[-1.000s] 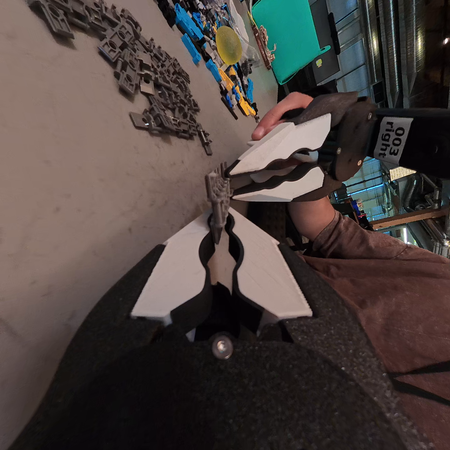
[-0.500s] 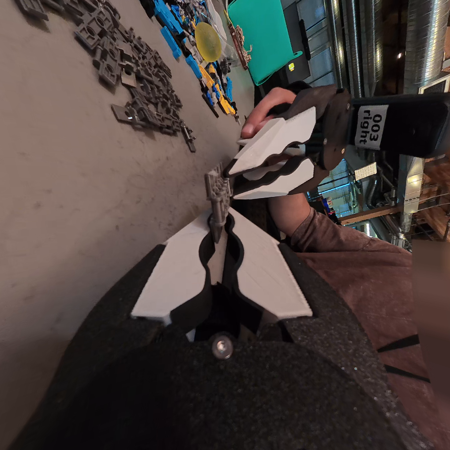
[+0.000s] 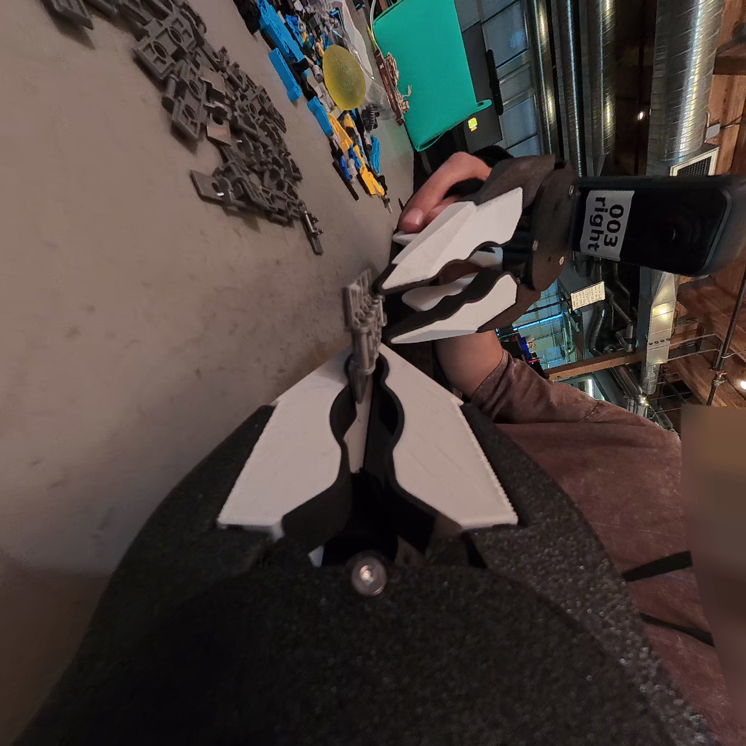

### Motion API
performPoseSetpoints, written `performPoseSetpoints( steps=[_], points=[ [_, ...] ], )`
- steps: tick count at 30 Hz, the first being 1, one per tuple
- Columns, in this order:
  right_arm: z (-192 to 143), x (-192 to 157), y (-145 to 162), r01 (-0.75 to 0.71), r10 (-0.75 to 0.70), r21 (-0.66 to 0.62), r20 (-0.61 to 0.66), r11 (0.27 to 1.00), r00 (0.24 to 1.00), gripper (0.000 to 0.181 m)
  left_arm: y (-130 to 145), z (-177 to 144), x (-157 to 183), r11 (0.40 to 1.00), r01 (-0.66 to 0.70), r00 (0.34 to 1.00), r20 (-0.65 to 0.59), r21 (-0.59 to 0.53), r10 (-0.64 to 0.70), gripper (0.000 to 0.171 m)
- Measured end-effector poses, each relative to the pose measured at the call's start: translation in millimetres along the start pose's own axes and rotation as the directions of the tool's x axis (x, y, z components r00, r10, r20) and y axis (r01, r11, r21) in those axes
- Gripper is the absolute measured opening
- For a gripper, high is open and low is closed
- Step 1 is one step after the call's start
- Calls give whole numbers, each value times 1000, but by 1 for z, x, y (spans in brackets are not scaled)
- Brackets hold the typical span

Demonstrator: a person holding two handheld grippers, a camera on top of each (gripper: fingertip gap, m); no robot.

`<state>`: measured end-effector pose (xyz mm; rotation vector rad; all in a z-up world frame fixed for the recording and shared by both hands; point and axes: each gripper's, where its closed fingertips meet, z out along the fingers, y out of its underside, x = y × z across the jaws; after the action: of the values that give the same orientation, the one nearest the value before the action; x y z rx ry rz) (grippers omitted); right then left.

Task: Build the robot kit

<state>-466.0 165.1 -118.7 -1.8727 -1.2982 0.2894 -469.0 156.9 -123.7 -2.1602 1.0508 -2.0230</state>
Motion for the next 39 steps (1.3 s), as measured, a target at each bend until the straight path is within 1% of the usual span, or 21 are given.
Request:
performPoseSetpoints(
  steps=[9,12,15,17,18,19,20,22,23,26,28,31,33,37,39],
  points=[
    [-1,2,-1,0,0,13,-13,1000,1000,24,0,-1,0,1000,2,1000,-5,4,-2,2],
    [-5,4,-7,-6,7,46,-23,999,1000,25,-1,-1,1,1000,1,1000,-7,6,-1,2],
    [-12,9,-14,-65,67,108,-13,992,998,28,-1,-1,1,1000,-2,1000,-11,8,2,2],
    [-19,15,-21,-159,159,191,14,969,987,30,-2,-3,6,1000,-19,999,-35,16,20,3],
    [-23,21,-23,-234,232,234,36,944,972,36,-2,-4,9,999,-29,998,-49,23,30,2],
    [-25,28,-22,-329,324,272,66,904,944,43,-3,-5,11,999,-32,998,-59,32,34,2],
    [-25,33,-20,-440,422,291,125,850,898,50,-4,-6,12,999,-32,997,-68,38,35,2],
    [-22,33,-17,-648,573,267,309,714,759,58,-4,-7,13,999,-30,996,-79,41,33,2],
    [-19,33,-13,-725,633,227,366,651,683,58,-4,-7,14,999,-31,996,-80,40,34,2],
    [-11,24,-11,-847,701,121,508,517,500,54,-4,-7,14,999,-32,996,-83,40,35,2],
    [-7,20,-11,-882,721,70,549,465,423,47,-4,-7,14,999,-31,996,-85,41,35,2],
    [-3,12,-14,-897,716,25,592,442,370,41,-4,-7,14,999,-32,996,-84,38,35,2],
    [-2,10,-17,-899,710,18,606,438,358,37,-4,-7,14,999,-32,996,-85,38,35,2],
    [-4,13,-19,-909,703,32,623,415,343,17,-4,-7,14,999,-32,996,-85,38,35,2],
    [-3,10,-18,-904,702,20,623,427,346,16,-4,-7,14,999,-32,996,-86,39,35,2]
  ],
)
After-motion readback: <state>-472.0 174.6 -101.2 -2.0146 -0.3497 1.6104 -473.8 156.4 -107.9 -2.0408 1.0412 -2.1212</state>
